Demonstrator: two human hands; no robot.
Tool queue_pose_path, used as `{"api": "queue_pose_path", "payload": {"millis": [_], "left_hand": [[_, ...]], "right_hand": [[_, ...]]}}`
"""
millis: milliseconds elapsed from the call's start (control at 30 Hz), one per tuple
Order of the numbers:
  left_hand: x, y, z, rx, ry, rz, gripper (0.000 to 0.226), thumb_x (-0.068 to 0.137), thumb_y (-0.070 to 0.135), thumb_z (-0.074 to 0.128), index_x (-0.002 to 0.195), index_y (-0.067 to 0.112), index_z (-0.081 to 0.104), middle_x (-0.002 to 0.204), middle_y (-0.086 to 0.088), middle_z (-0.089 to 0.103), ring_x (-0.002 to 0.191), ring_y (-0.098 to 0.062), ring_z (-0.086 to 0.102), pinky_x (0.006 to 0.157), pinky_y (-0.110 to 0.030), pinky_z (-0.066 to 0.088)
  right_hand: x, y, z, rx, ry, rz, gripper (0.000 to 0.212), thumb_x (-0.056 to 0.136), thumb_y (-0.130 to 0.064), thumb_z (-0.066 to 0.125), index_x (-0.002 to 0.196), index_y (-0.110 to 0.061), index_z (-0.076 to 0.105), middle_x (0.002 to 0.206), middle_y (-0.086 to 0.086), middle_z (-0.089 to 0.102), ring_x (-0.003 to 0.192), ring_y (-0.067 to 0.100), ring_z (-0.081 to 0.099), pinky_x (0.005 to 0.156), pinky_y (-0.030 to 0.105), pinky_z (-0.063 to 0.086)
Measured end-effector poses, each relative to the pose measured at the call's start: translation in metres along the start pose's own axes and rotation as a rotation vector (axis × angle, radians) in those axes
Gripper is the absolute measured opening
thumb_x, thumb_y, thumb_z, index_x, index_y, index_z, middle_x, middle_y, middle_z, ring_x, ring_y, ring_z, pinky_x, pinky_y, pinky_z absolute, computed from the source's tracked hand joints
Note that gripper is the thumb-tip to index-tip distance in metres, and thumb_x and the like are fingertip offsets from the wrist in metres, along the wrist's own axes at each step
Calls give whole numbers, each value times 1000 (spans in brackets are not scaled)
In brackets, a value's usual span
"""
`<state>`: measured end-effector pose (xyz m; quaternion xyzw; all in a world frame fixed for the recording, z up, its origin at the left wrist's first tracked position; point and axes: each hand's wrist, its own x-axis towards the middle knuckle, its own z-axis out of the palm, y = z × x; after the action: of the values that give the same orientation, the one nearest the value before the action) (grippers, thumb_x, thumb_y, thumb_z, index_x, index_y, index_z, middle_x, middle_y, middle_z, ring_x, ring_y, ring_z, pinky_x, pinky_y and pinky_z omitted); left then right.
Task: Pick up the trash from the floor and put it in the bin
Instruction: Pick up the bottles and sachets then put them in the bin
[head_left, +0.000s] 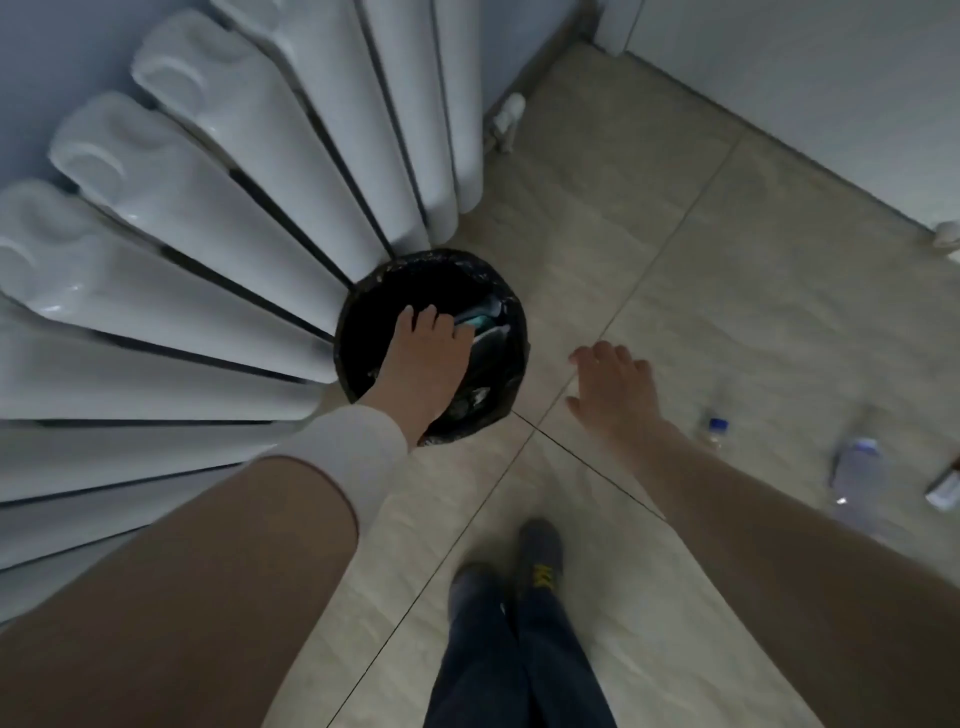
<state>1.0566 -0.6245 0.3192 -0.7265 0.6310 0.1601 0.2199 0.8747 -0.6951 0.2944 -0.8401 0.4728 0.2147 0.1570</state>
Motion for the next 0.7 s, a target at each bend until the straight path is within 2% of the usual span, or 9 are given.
{"api": "queue_pose_path", "payload": {"millis": [67, 200, 367, 533, 633, 700], "left_hand": [[-6, 26, -3, 29, -10, 27, 56, 92, 22, 50, 142, 10, 28, 148, -15, 36, 142, -33, 26, 117, -49, 18], [-23, 93, -14, -33, 35, 87, 41, 93, 14, 40, 134, 10, 36, 140, -15, 44, 136, -33, 33, 114, -48, 20], [-35, 184, -18, -74, 44, 226, 47, 90, 8, 35, 137, 12, 34, 138, -11, 43, 135, -31, 31, 113, -45, 20], [-29, 273, -12, -154, 28, 200, 49, 88, 9, 40, 138, 12, 37, 141, -10, 44, 138, -27, 30, 114, -39, 18], [-20, 323, 9, -251, 32, 189, 49, 87, 14, 46, 136, 13, 42, 136, -9, 50, 131, -22, 41, 110, -31, 23], [-10, 355, 25, -297, -23, 113, 49, 87, 21, 51, 135, 15, 43, 133, -7, 53, 128, -22, 45, 107, -32, 28]], "right_hand": [[-26, 25, 10, 25, 12, 112, 49, 86, -30, 59, 130, -14, 43, 129, 9, 50, 120, 29, 46, 99, 43, 38], [-85, 78, 28, 31, 20, 291, 48, 86, -27, 57, 130, -15, 41, 131, 9, 47, 122, 28, 43, 103, 43, 33], [-155, 158, 46, 79, 12, 481, 47, 87, -25, 55, 131, -15, 42, 133, 9, 47, 125, 27, 41, 106, 45, 30], [-202, 242, 76, 62, -46, 553, 51, 87, -32, 57, 132, -15, 40, 134, 9, 45, 125, 26, 41, 106, 45, 31], [-211, 289, 108, 65, -87, 538, 53, 87, -35, 56, 134, -17, 38, 136, 8, 43, 126, 26, 40, 109, 48, 28], [-214, 318, 134, 79, -133, 525, 53, 88, -34, 55, 134, -16, 36, 137, 8, 42, 127, 26, 39, 110, 50, 27]]}}
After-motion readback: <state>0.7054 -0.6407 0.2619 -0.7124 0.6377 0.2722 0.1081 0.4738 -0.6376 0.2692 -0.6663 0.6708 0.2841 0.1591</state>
